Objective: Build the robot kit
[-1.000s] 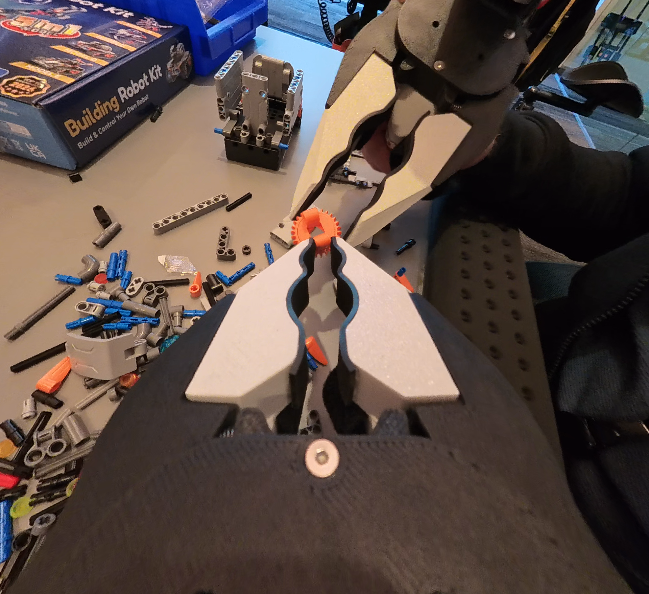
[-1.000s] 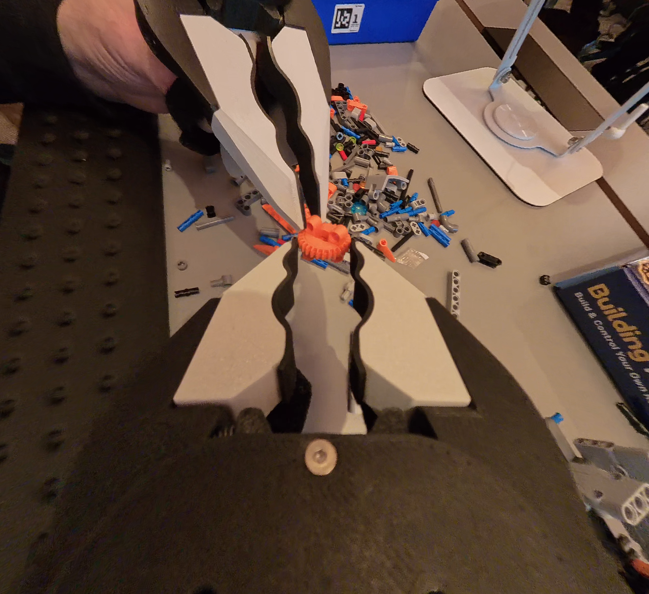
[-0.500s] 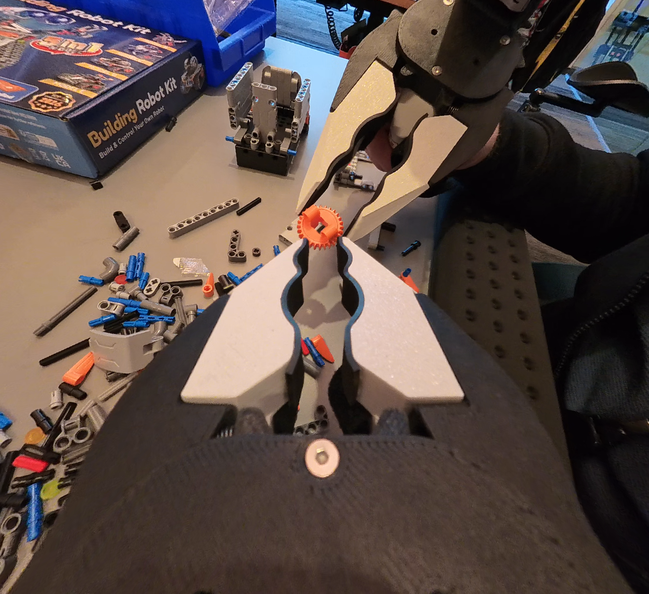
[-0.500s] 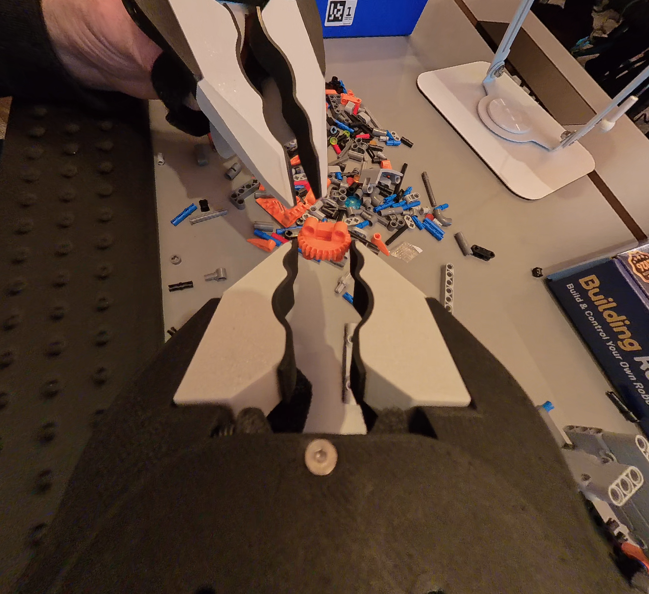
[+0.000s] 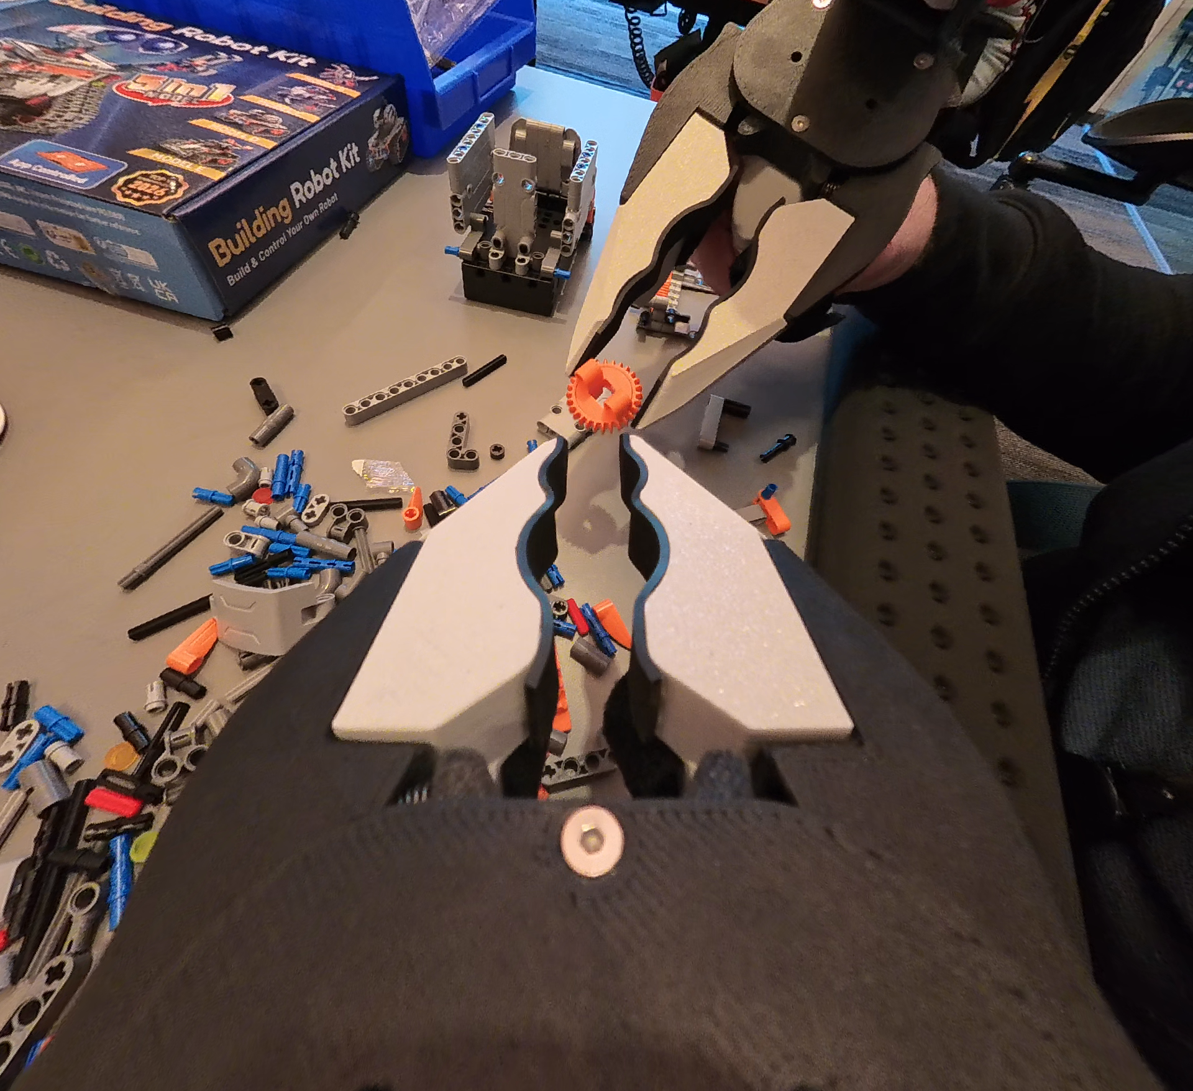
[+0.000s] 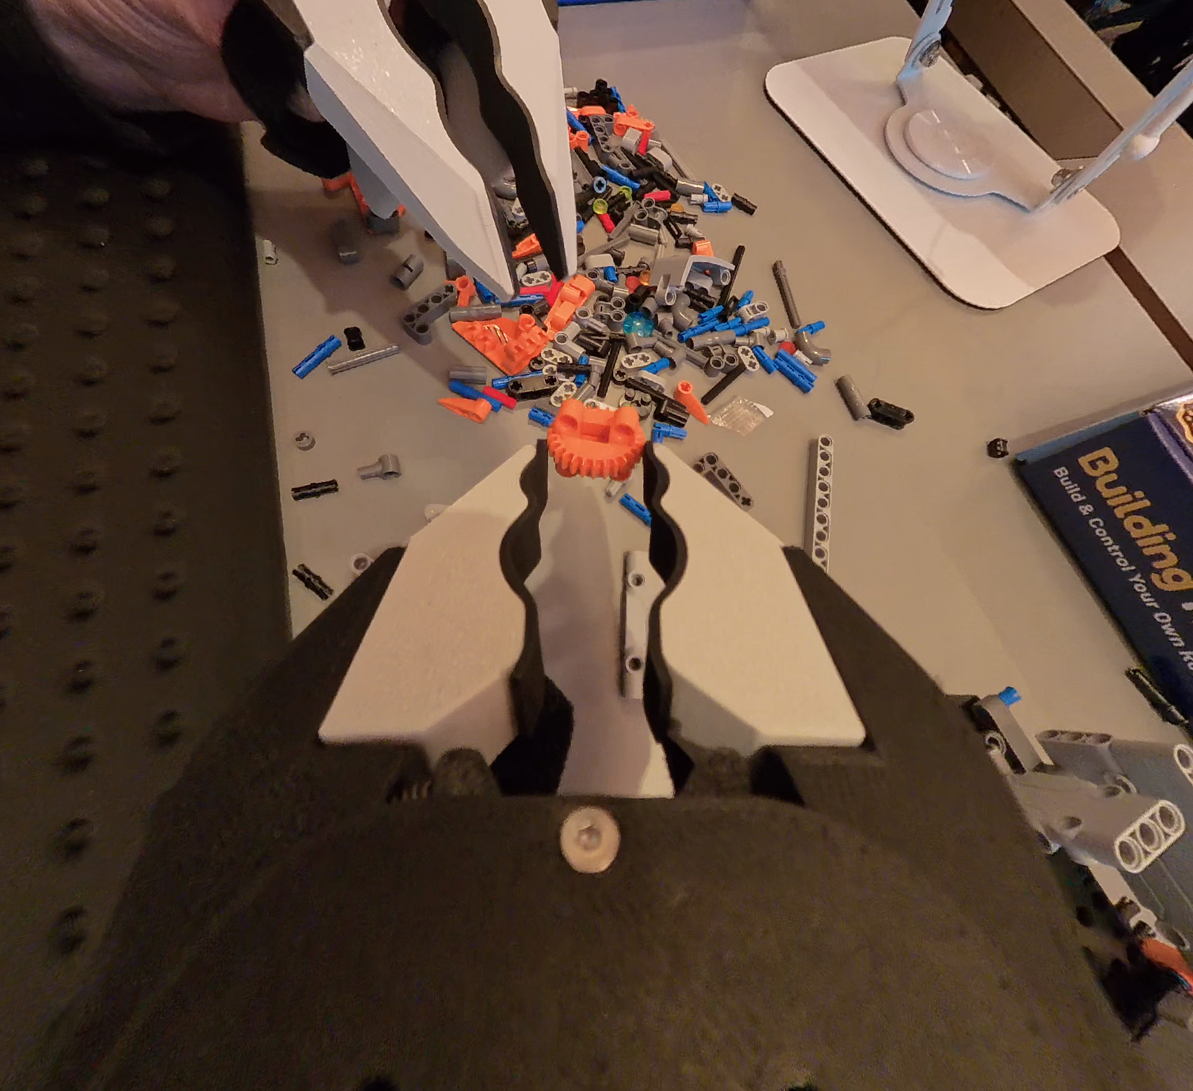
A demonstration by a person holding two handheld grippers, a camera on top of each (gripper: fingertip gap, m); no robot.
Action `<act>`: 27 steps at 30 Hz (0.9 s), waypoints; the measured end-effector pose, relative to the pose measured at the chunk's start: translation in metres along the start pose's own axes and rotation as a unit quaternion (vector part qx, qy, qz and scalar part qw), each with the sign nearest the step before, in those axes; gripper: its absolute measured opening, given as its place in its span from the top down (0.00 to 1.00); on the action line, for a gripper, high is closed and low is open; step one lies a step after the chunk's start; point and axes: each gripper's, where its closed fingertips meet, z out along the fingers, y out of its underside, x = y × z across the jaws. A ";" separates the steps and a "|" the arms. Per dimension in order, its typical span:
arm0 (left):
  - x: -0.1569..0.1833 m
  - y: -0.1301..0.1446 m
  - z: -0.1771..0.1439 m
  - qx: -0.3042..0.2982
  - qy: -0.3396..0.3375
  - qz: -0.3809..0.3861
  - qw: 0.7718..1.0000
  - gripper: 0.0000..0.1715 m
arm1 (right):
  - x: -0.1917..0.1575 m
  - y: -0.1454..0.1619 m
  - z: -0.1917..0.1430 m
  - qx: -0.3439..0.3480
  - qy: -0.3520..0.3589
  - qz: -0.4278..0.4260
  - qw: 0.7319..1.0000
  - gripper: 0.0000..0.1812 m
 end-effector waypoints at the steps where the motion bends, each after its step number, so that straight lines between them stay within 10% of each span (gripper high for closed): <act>1: 0.000 0.000 0.000 0.000 -0.001 0.000 1.000 0.92 | 0.000 0.000 0.000 0.000 0.000 0.001 1.000 0.85; 27: -0.008 0.003 -0.002 -0.008 -0.020 0.003 1.000 0.92 | 0.004 0.065 -0.036 -0.075 -0.023 0.060 0.995 0.85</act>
